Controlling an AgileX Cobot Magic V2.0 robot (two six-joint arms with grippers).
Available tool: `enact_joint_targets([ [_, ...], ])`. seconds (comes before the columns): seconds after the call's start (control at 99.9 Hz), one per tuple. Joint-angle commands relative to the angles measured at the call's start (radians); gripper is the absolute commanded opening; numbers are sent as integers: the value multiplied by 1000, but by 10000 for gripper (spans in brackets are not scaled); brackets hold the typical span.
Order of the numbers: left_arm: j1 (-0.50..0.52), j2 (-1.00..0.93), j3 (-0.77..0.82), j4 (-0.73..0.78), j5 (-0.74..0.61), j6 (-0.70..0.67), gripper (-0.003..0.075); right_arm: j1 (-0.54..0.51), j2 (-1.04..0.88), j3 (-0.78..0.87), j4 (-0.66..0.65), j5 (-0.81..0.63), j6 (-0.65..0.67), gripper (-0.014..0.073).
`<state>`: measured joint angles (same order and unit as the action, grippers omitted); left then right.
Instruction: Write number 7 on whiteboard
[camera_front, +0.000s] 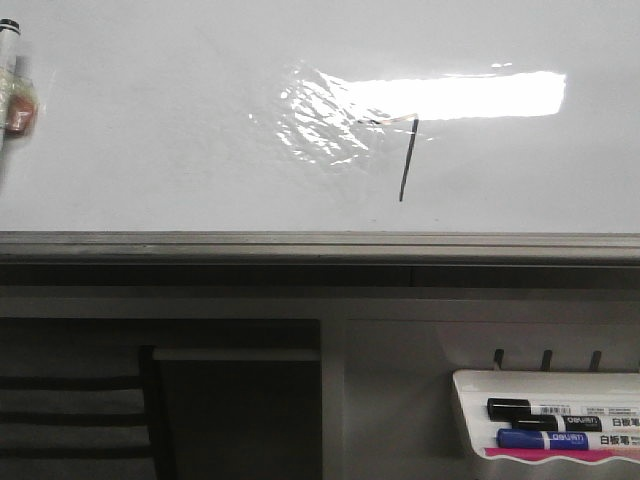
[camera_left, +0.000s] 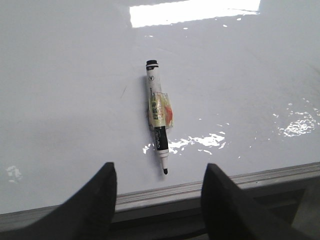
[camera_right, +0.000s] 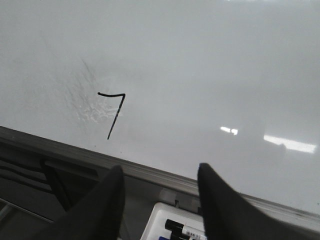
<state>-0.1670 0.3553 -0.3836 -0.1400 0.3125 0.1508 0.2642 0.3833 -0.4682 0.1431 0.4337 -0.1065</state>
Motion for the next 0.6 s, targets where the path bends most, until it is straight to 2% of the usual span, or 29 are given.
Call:
enact_joint_targets([
  [0.0,3,4,-3,-9,-121,0,256,-7,-3,7,-6,-109,-3,160],
  [0.15,3,4,-1,-9,-121,0,45,-7,-3,20,-10,-107,-7,-55],
  [0.21,3,4,-1,-9,-121,0,-23,-7,-3,20,-12,-107,-7,-71],
  [0.591,3,4,-1,-9,-119,0,-20,-7,-3,21,-17,-102,-7,-71],
])
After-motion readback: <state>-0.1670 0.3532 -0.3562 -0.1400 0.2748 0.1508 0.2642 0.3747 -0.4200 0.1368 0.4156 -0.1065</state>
